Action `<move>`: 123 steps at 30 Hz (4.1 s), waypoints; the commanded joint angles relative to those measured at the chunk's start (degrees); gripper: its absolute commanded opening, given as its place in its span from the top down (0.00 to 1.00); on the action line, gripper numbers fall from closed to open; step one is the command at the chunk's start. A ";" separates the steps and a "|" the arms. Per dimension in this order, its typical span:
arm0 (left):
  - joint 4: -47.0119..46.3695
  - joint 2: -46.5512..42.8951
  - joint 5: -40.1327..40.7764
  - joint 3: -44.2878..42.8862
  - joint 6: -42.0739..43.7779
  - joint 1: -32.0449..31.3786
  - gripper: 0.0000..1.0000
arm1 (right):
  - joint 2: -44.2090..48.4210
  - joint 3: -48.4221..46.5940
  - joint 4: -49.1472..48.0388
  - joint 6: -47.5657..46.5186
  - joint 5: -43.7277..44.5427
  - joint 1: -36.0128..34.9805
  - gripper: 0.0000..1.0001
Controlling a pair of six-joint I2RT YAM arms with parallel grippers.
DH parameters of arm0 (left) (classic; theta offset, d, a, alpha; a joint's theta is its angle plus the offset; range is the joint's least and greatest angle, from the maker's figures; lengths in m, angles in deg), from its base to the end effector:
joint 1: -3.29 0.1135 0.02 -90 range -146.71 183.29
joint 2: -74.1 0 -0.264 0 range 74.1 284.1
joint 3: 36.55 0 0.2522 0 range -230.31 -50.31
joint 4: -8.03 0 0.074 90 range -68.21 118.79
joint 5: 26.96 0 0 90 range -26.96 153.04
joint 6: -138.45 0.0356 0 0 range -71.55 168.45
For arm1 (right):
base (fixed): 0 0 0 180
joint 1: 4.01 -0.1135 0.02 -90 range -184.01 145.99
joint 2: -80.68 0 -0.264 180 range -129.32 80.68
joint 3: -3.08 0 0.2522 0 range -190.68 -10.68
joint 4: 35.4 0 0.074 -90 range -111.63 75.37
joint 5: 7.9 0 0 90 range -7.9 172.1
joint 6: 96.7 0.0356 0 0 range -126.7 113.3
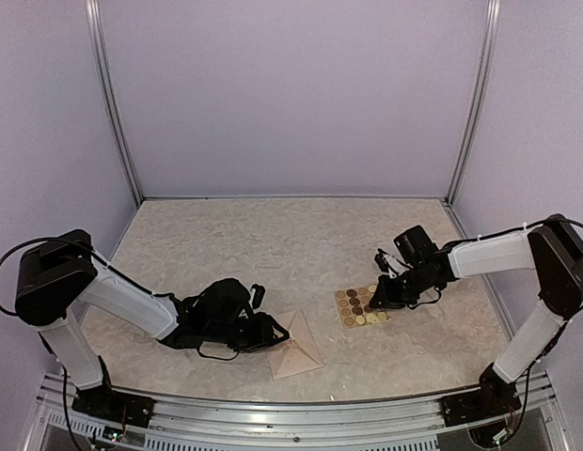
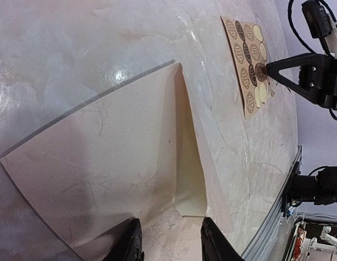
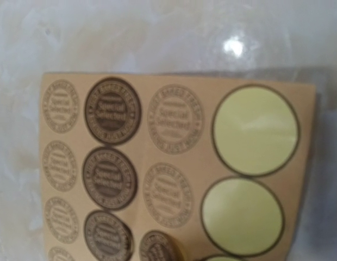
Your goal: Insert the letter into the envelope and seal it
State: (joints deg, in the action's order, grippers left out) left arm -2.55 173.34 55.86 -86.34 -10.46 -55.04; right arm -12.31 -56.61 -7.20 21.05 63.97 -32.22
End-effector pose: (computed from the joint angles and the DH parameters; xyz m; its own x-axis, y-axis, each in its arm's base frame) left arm 0.1597 -0.2674 0.1138 -0.9370 -0.0994 -0.3349 0.1803 0.6836 -0.7072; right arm 0.2556 0.1497 0.1439 -0.9555 -0.0104 -0.2950 -0.1528 0.8725 0.4642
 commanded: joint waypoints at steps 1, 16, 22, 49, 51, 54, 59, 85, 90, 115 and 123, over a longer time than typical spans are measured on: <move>2.19 0.52 0.26 0.44 0.11 -0.37 0.65 | -0.94 0.32 -1.25 0.01 -0.72 0.06 0.89; 2.35 -0.22 0.78 0.62 0.23 -0.38 0.65 | -2.36 -0.03 -2.74 -0.89 -2.58 -0.50 1.00; 5.00 -4.27 4.50 0.10 2.08 -0.36 0.56 | -0.52 -0.34 -3.84 -3.82 -5.81 -2.69 1.00; 0.08 9.69 0.67 -18.73 9.18 -0.28 0.64 | -1.78 -5.20 -3.98 -5.53 -3.89 -14.91 1.00; 0.42 7.38 2.77 -17.19 10.06 -0.30 0.64 | 0.44 -4.53 -3.90 -4.46 -3.18 -14.93 1.00; 2.58 3.11 5.42 -15.65 11.19 -0.30 0.63 | 2.92 -3.30 -3.49 -2.29 -1.88 -14.88 1.00; 7.02 -0.96 5.80 -14.94 12.15 -0.30 0.60 | 6.47 -0.74 -4.40 1.36 -3.04 -14.91 1.00; 13.16 7.38 -0.09 -14.17 20.34 1.69 0.64 | 12.96 5.28 -11.05 9.05 -4.33 -17.53 1.00; 14.07 5.89 1.39 -10.66 20.75 2.07 0.64 | 12.28 4.76 -11.22 9.07 -4.38 -17.81 1.00; 31.32 -30.61 8.67 11.29 4.80 -1.79 0.63 | 10.86 4.16 -11.62 8.81 -4.79 -18.58 1.00; 25.72 -28.44 -0.58 6.13 10.49 -6.05 0.63 | 10.79 4.06 -11.89 8.99 -4.58 -18.72 1.00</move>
State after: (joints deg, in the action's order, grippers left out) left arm 26.30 141.62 61.15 -77.16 -3.36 -59.58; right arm -1.22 -51.67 -18.15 30.03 59.58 -50.14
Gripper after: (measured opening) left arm 0.367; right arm 0.003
